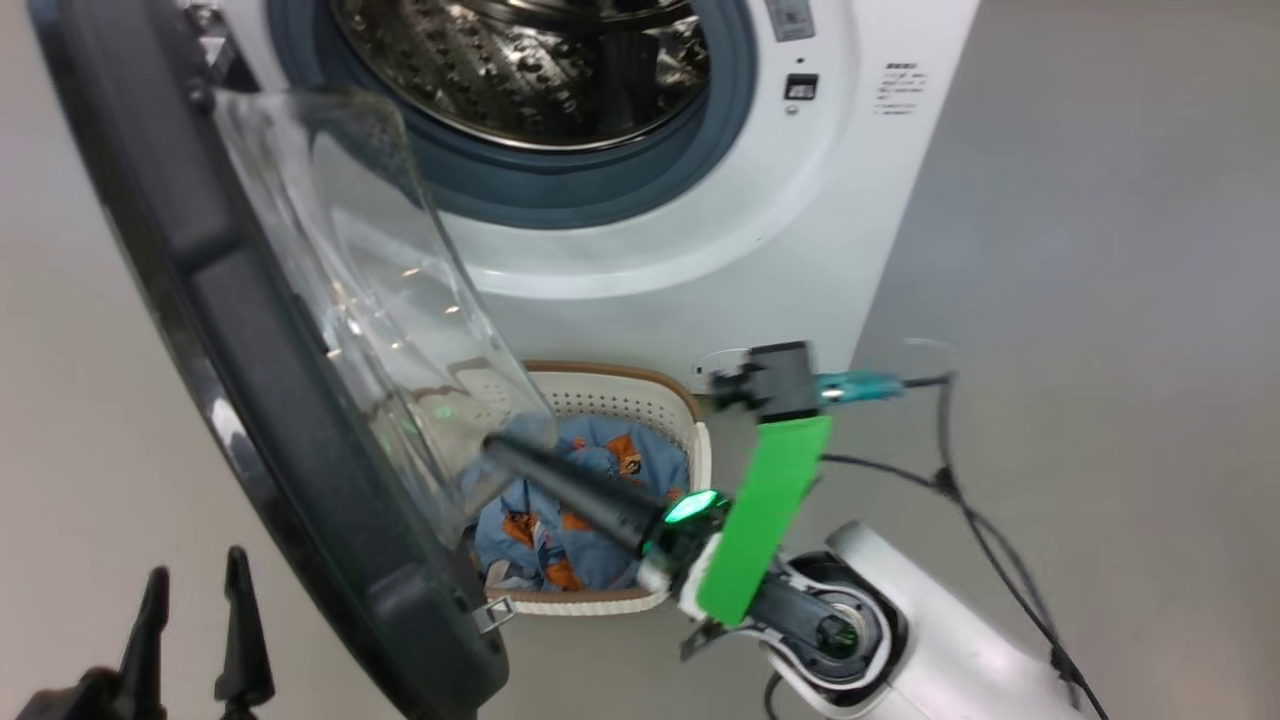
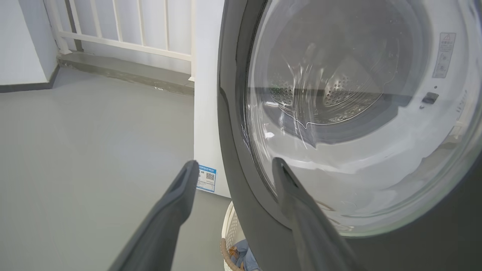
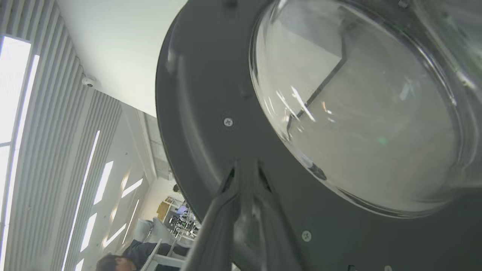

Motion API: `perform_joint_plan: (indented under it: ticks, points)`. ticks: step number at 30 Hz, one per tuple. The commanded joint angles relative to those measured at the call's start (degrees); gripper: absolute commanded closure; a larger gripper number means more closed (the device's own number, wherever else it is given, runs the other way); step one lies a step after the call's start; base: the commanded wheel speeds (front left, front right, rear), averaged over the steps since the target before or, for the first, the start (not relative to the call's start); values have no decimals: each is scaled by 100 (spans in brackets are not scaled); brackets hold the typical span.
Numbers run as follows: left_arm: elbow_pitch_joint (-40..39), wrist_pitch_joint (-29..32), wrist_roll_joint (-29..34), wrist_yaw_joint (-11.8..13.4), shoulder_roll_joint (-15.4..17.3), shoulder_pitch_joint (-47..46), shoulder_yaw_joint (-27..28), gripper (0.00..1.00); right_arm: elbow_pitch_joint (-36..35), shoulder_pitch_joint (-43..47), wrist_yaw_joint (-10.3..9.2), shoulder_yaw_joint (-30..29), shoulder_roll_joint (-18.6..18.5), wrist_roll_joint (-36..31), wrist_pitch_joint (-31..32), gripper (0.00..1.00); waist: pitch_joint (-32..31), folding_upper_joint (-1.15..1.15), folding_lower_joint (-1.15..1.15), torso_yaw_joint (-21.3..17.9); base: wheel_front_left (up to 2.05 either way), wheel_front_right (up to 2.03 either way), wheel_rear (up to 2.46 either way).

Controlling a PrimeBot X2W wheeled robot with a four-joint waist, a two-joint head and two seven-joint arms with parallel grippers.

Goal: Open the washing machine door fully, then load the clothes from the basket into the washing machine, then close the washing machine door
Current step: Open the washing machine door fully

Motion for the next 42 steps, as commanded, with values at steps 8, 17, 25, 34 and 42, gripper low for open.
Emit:
perform_joint_plan:
  ticks: [8, 17, 25, 34, 42]
  points:
    - [-110, -51, 18, -17, 101, 4, 369, 0, -246, 274, 9, -55, -692, -1315, -2439, 0, -168, 0, 0, -256, 0, 0, 0]
    - [-127, -51, 15, -17, 101, 138, 482, 0, 151, 1072, 9, -1433, -990, -3784, -2985, 0, -351, 0, 0, -455, 0, 0, 0]
    - [-76, -51, -4, -17, 101, 261, 444, 0, 66, 2478, 9, -3403, -485, -5367, -2987, 0, -598, 0, 0, -396, 0, 0, 0]
    - [-70, -51, -1, -17, 101, 356, 387, 0, -185, 3173, 9, -4460, -186, -6878, -2987, 0, -668, 0, 0, -436, 0, 0, 0]
    - [-58, -51, 33, -17, 101, 386, 320, 0, -336, 3561, 9, -4957, -63, -7730, -2988, 0, -736, 0, 0, -381, 0, 0, 0]
